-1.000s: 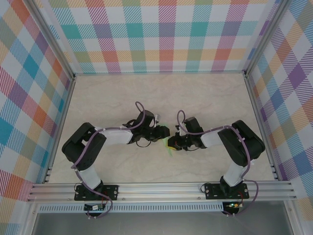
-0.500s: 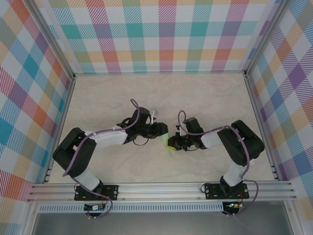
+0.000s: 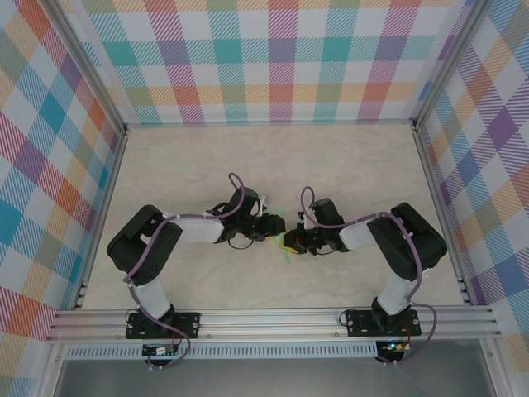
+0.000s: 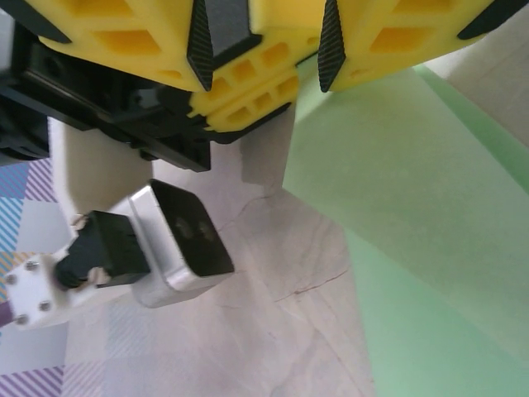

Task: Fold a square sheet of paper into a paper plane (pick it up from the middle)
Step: Fold the wing for the fifth time at the center of the table.

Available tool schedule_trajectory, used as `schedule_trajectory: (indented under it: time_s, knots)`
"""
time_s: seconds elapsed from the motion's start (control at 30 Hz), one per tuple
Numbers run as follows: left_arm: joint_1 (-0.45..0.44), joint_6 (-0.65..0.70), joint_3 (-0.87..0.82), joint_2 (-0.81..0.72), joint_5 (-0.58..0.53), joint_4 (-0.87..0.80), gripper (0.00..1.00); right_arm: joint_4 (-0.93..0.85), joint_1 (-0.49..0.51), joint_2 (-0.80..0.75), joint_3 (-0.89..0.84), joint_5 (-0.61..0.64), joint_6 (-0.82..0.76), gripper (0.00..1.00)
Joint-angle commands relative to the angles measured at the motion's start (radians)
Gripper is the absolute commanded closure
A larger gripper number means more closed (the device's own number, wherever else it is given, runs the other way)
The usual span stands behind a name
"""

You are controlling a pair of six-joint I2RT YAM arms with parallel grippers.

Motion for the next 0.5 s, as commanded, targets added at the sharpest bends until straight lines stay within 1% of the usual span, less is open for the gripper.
schedule_trajectory:
  time_s: [0.0,0.23,0.47]
  knots:
    - [-0.001,0.041,0.033,0.032,-0.004,0.030,0.60,-0.047,0.004,0.024,-0.013,0.026,-0.009,0.92]
    - [0.001,0.064,0.048,0.104,-0.018,-0.001,0.62,-0.077,0.005,0.017,0.002,0.038,-0.012,0.89]
    - [0.002,0.078,0.030,0.130,-0.018,-0.006,0.62,-0.115,0.006,-0.019,0.016,0.039,-0.018,0.86]
